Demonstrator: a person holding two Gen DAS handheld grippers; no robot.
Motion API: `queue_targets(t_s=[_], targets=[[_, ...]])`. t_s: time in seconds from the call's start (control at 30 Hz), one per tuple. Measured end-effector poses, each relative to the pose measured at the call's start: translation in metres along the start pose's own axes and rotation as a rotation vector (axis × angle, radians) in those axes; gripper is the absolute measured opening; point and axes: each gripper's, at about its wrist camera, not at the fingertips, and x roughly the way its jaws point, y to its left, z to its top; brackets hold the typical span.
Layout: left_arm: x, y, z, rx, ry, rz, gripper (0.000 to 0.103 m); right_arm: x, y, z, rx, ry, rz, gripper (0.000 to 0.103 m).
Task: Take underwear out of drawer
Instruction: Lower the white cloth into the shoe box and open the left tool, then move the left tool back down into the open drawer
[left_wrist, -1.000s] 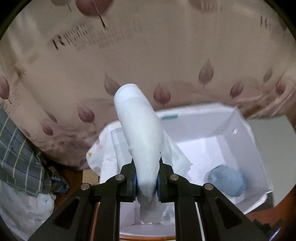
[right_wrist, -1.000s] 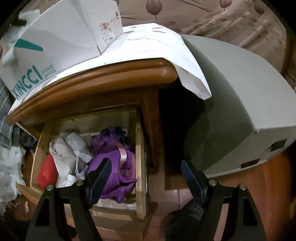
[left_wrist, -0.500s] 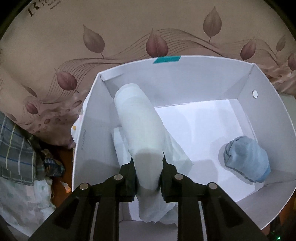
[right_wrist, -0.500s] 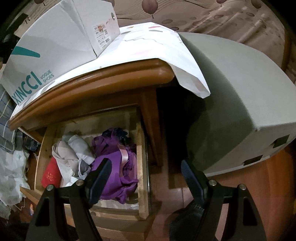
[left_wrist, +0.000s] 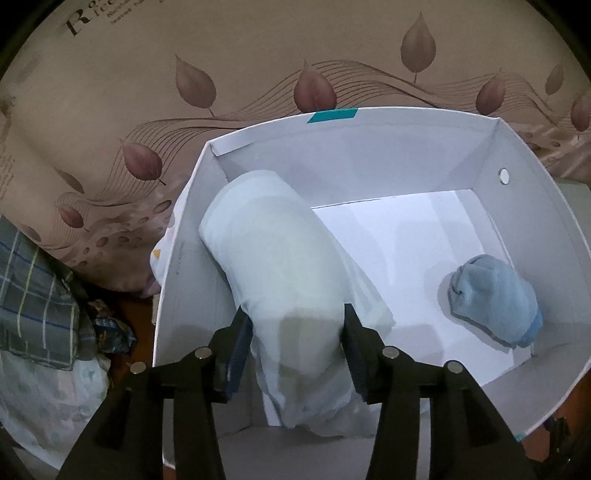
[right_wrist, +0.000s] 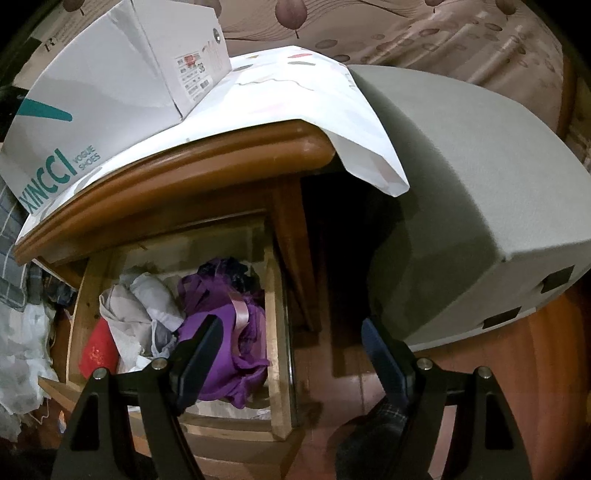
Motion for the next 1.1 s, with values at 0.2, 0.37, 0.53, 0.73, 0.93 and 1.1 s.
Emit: queue_targets(t_s=[0.2,0.37,0.53,0.73,0.93,1.1], targets=[[-0.019,0.001,-0.003,-0.011,-0.029,-0.022,0.053,0.001,0.0,-0.001,-0.002,0.001,-0.004,0.079],[-0.04,0.004,-0.009,-0.017,-0.056,-0.034,0.061,0.0,0.001,-0.001,-0.011,-0.009,-0.014,0.079],[-0.061,0.014,-0.022,-0.04,-0.068,-0.044,0.063,-0.002,0.0,-0.002,-0.007,-0.014,-0.01,0.079],[-0.084,0.027,-0.051,-0.043,-0.08,-0.056,0.071,-0.002,0.0,-0.001,-0.008,-0.019,-0.009,0.079],[-0.097,0.036,-0.097,-0.051,-0.059,-0.091,0.074,-0.003,0.003,-0.001,-0.016,-0.025,-0.009,0.079],[-0.081,0.029,-0.147,-0.035,0.02,-0.14,0.074,-0.002,0.005,-0.001,-0.022,-0.025,-0.016,0.079]])
